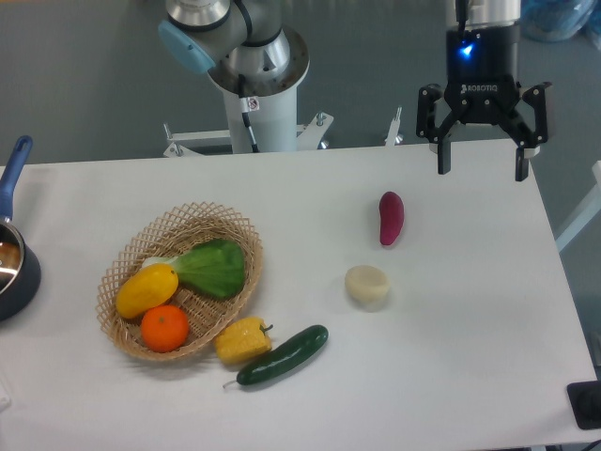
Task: Pick up the mango from the basket
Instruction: 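Move the open gripper across the table toward the wicker basket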
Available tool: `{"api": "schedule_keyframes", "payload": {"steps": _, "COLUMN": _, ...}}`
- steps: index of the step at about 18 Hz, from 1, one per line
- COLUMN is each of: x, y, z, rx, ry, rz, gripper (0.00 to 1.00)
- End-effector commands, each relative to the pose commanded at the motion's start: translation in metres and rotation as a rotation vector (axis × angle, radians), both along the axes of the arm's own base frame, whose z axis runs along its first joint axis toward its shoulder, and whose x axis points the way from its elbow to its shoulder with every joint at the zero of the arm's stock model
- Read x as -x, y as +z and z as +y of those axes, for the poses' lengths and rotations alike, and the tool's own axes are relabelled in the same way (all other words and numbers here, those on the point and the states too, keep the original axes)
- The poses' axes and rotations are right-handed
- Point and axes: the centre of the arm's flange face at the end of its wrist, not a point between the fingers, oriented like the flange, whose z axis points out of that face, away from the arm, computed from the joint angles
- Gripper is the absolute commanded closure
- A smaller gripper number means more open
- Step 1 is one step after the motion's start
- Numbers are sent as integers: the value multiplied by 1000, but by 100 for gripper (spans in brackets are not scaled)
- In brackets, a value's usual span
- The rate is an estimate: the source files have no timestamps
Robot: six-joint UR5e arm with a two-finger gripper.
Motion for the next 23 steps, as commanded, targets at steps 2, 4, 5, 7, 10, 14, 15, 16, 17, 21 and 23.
{"api": "schedule_keyframes", "payload": {"steps": 2, "x": -3, "y": -2, "z": 0, "rx": 1, "ry": -3, "rz": -1, "gripper": 0}}
{"api": "schedule_keyframes", "payload": {"steps": 4, "x": -4, "y": -1, "z": 0, "rx": 2, "ry": -2, "rz": 1, "gripper": 0}}
{"api": "schedule_keyframes", "payload": {"steps": 5, "x": -5, "y": -1, "z": 0, "rx": 2, "ry": -3, "rz": 1, "gripper": 0}}
{"api": "schedule_keyframes", "payload": {"steps": 7, "x": -12, "y": -3, "z": 5, "rx": 6, "ry": -12, "rz": -5, "gripper": 0}}
{"api": "schedule_keyframes", "payload": {"steps": 10, "x": -30, "y": -12, "z": 10, "rx": 6, "ry": -20, "rz": -28, "gripper": 0}}
{"api": "schedule_keyframes", "payload": {"steps": 14, "x": -51, "y": -13, "z": 33, "rx": -30, "ry": 1, "rz": -89, "gripper": 0}}
{"api": "schedule_keyframes", "payload": {"steps": 15, "x": -56, "y": -13, "z": 39, "rx": -34, "ry": 1, "rz": -100, "gripper": 0}}
{"api": "schedule_keyframes", "payload": {"steps": 16, "x": -58, "y": -14, "z": 42, "rx": -41, "ry": 8, "rz": -113, "gripper": 0}}
{"api": "schedule_keyframes", "payload": {"steps": 17, "x": -62, "y": -13, "z": 46, "rx": -45, "ry": 11, "rz": -120, "gripper": 0}}
{"api": "schedule_keyframes", "payload": {"steps": 21, "x": -89, "y": -22, "z": 71, "rx": -59, "ry": 1, "rz": -182, "gripper": 0}}
{"api": "schedule_keyframes", "payload": {"steps": 23, "x": -101, "y": -27, "z": 89, "rx": -82, "ry": 32, "rz": -241, "gripper": 0}}
